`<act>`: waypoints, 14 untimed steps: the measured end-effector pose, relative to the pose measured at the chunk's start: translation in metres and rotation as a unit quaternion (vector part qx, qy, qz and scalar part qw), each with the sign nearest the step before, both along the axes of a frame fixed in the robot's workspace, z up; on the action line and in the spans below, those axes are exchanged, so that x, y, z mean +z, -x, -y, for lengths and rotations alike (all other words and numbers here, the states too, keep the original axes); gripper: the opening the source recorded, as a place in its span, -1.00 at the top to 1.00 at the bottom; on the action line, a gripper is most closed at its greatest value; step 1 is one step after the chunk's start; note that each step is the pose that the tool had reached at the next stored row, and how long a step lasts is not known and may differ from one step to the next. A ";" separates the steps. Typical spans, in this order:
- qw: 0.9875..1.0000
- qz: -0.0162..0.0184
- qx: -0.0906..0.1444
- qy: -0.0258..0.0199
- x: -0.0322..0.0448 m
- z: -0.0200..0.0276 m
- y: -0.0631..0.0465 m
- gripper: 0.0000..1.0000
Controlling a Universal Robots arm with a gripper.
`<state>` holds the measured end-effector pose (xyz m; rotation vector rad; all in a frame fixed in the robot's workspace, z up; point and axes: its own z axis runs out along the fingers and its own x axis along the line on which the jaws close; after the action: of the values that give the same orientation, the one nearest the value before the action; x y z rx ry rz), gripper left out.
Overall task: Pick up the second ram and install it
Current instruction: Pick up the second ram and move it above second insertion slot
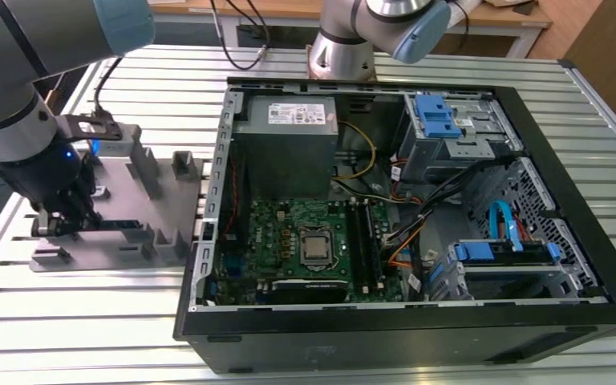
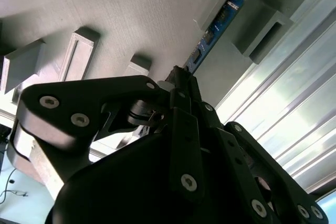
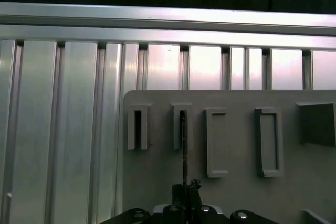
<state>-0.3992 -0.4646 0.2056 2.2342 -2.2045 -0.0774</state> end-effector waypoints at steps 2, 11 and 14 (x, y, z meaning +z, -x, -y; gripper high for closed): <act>1.000 0.000 0.000 0.000 0.0015 0.0000 0.000 0.73; 1.000 0.000 0.000 0.000 0.0086 0.0000 0.000 0.73; 1.000 0.000 0.000 0.000 0.0111 0.0000 0.000 0.73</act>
<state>-0.3992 -0.4646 0.2167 2.2342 -2.2045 -0.0774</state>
